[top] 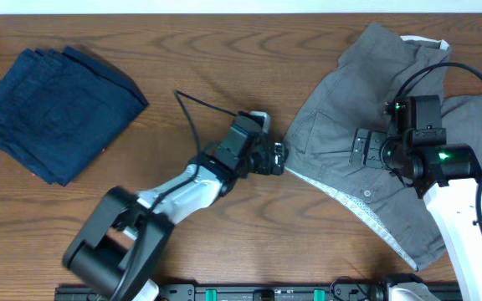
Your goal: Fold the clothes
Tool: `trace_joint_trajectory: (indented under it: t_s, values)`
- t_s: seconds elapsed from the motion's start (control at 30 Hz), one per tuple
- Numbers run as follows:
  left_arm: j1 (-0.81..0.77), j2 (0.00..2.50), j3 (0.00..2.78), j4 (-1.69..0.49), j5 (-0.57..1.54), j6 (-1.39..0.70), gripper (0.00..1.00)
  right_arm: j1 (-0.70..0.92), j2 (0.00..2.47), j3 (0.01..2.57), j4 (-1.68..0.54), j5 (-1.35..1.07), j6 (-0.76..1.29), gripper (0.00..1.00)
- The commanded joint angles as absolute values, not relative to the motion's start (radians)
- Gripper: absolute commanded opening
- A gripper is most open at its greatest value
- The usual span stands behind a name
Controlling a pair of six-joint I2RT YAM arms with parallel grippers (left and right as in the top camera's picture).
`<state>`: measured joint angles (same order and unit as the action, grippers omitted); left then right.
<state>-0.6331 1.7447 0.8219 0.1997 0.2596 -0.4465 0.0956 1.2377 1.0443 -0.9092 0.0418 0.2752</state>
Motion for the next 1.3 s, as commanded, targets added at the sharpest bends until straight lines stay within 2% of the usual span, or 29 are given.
trace_joint_trajectory:
  t_s: [0.0,0.13,0.2,0.23,0.27,0.33,0.43,0.47,0.5,0.73,0.97,1.17,1.2,1.23,1.27]
  values:
    - [-0.664,1.804,0.836,0.227,0.261,-0.467,0.93,0.085,1.226,1.043,-0.917,0.057,0.273,0.99]
    - [-0.698,1.853,0.836,0.251,0.262,-0.485,0.93,0.085,1.226,1.043,-0.917,0.057,0.273,0.99]
    - [-0.714,1.867,0.836,0.265,0.261,-0.485,0.88,0.085,1.226,1.043,-0.917,0.057,0.273,0.99]
    - [-0.719,1.869,0.836,0.268,0.261,-0.485,0.80,0.085,1.226,1.043,-0.918,0.057,0.273,0.99]
    - [-0.725,1.870,0.836,0.268,0.261,-0.485,0.67,0.085,1.226,1.043,-0.918,0.057,0.273,0.99]
    - [-0.731,1.870,0.836,0.273,0.261,-0.485,0.52,0.085,1.226,1.043,-0.919,0.057,0.273,0.99]
    - [-0.731,1.870,0.836,0.273,0.261,-0.485,0.24,0.085,1.226,1.043,-0.919,0.057,0.273,0.99]
    - [-0.728,1.869,0.836,0.274,0.260,-0.484,0.12,0.085,1.226,1.043,-0.920,0.057,0.273,0.99]
    - [-0.723,1.868,0.836,0.278,0.255,-0.484,0.06,0.085,1.226,1.043,-0.921,0.057,0.273,0.99]
    - [-0.590,1.820,0.837,0.356,0.147,-0.484,0.06,0.085,1.226,1.043,-0.935,0.057,0.273,0.99]
    - [-0.334,1.761,0.863,0.570,0.145,-0.485,0.06,0.085,1.226,1.043,-0.934,0.057,0.274,0.99]
    - [-0.152,1.750,0.973,0.526,0.249,-0.550,0.07,0.083,1.226,1.043,-0.935,0.062,0.290,0.99]
    - [-0.127,1.750,0.989,0.512,0.301,-0.554,0.22,0.083,1.226,1.043,-0.935,0.078,0.311,0.99]
    - [-0.105,1.750,1.002,0.487,0.369,-0.556,0.44,0.083,1.226,1.043,-0.935,0.093,0.328,0.99]
    - [-0.092,1.748,1.008,0.460,0.425,-0.556,0.79,0.083,1.226,1.043,-0.935,0.107,0.346,0.99]
